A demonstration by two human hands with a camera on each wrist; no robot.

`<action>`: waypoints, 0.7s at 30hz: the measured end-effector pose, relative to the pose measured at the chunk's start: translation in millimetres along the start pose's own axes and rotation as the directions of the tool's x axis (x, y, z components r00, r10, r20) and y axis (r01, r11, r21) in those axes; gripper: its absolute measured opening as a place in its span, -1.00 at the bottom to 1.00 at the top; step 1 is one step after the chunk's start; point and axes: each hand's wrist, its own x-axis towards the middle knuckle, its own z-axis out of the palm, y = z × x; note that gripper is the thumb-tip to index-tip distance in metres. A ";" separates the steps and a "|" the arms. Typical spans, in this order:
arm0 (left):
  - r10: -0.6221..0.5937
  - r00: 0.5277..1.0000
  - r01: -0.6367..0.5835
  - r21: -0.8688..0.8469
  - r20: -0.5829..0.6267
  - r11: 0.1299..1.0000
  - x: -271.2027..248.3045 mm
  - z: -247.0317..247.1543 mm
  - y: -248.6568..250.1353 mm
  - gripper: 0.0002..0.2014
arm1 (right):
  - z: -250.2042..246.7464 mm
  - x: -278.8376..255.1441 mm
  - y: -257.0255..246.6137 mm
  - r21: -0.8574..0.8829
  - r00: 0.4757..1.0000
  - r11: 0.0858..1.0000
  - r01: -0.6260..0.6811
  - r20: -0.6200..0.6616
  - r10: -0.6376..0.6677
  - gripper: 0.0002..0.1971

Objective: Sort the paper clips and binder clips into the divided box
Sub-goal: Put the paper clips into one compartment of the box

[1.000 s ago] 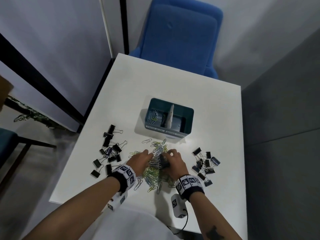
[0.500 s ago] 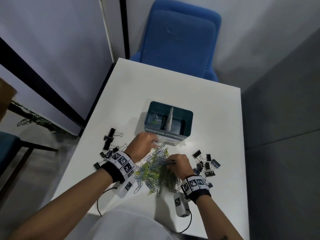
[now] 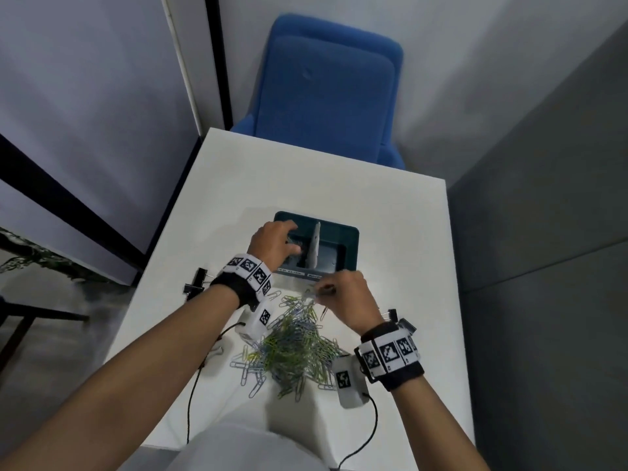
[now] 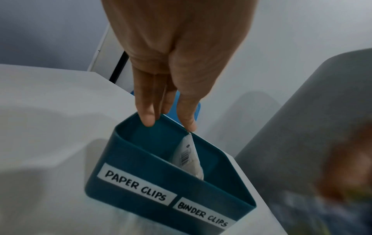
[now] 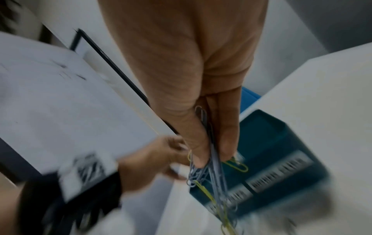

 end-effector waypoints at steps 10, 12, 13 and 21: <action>-0.151 0.988 0.148 0.135 0.018 0.980 -90.1 26.0 -47.6 -0.87 | -34.2 100.7 -33.6 -0.006 0.995 0.999 -0.036 -0.091 0.036 -0.86; -0.178 0.980 0.157 0.203 0.089 0.967 -101.3 34.9 -55.5 -0.81 | -28.5 111.6 -32.5 -0.021 0.996 0.997 -0.070 -0.056 0.069 -0.82; -0.182 0.974 0.145 0.242 0.137 0.959 -105.3 40.6 -60.4 -0.75 | -25.4 113.4 -30.8 -0.033 0.996 0.996 -0.086 -0.038 0.085 -0.75; -0.131 0.912 0.047 0.217 0.390 0.975 -114.6 84.6 -80.2 -0.25 | 33.2 44.6 10.7 -0.051 0.999 0.998 -0.037 -0.027 0.036 -0.80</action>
